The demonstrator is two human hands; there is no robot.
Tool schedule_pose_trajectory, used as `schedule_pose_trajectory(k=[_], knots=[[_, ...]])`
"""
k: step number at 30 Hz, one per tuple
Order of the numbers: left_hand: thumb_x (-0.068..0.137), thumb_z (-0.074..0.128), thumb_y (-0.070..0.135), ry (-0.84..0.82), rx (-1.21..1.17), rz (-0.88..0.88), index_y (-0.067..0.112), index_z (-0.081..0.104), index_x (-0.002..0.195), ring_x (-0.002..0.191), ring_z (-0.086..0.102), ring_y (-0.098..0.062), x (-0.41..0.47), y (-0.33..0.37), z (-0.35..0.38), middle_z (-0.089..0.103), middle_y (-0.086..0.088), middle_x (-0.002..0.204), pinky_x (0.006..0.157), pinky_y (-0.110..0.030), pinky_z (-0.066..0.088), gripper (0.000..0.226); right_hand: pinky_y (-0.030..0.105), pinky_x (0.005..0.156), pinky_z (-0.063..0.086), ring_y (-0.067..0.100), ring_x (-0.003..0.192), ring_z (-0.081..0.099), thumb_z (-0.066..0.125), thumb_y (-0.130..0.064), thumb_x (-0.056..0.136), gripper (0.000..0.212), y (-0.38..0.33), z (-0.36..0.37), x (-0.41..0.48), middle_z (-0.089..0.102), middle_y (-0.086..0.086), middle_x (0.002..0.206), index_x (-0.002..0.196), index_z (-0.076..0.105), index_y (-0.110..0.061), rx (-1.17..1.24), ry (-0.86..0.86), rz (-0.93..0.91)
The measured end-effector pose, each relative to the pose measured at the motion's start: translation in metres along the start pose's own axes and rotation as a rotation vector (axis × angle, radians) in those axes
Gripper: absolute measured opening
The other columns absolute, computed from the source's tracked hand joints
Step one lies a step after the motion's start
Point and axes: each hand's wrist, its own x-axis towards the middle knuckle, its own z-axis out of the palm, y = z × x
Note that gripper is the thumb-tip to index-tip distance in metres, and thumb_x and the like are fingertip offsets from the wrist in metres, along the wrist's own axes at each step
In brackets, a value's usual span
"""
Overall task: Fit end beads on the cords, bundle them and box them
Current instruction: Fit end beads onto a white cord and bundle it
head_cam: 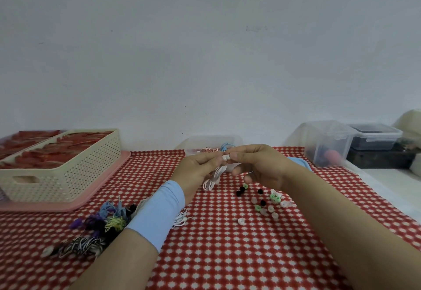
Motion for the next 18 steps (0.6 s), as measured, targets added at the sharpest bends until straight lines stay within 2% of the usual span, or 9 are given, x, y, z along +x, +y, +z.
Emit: schedule_pose_trajectory(k=[4,7,10,13,18], knots=[[0.088,0.069,0.017,0.009,-0.032,-0.014,0.018,0.076,0.107,0.106,0.068,-0.023,-0.0009,0.0006,-0.0005,0.075,-0.004,0.106,0.094,-0.042,0.055,0.020,0.021,0.044,0.048,0.014,0.067,0.066,0.067,-0.009,0.094,0.016,0.0008,0.0000,-0.0006,0.076,0.009,0.089,0.105,0.078,-0.006,0.009,-0.025,0.006],[0.089,0.068,0.015,-0.007,-0.022,-0.008,0.014,0.075,0.110,0.107,0.069,-0.022,-0.0008,-0.0007,-0.0015,0.075,-0.005,0.108,0.098,-0.039,0.052,0.022,0.021,0.045,0.046,0.013,0.067,0.065,0.065,-0.010,0.095,0.016,0.0005,-0.0006,-0.0020,0.075,0.008,0.087,0.104,0.078,-0.008,-0.016,-0.047,0.010],[0.089,0.068,0.015,-0.041,-0.034,-0.001,0.010,0.075,0.111,0.095,0.069,-0.022,-0.0021,0.0005,-0.0011,0.074,-0.011,0.107,0.092,-0.040,0.053,0.023,0.022,0.045,0.047,0.014,0.066,0.064,0.065,-0.010,0.095,0.016,0.0004,-0.0007,-0.0026,0.075,0.010,0.088,0.104,0.079,-0.008,-0.032,-0.055,0.013],[0.087,0.069,0.014,-0.027,-0.021,0.019,0.012,0.076,0.104,0.095,0.070,-0.021,-0.0053,0.0046,0.0025,0.076,-0.009,0.103,0.089,-0.037,0.056,0.019,0.023,0.044,0.048,0.014,0.063,0.064,0.068,-0.010,0.093,0.014,0.0004,-0.0009,-0.0021,0.074,0.012,0.089,0.100,0.080,-0.009,-0.035,-0.035,0.000],[0.077,0.075,0.031,-0.046,0.071,0.035,0.024,0.080,0.094,0.105,0.069,-0.013,-0.0084,0.0069,0.0008,0.076,0.001,0.103,0.100,-0.036,0.050,0.020,0.024,0.046,0.051,0.015,0.062,0.065,0.071,-0.011,0.091,0.015,0.0015,0.0006,-0.0009,0.075,0.018,0.096,0.104,0.079,-0.008,-0.061,-0.005,0.000]])
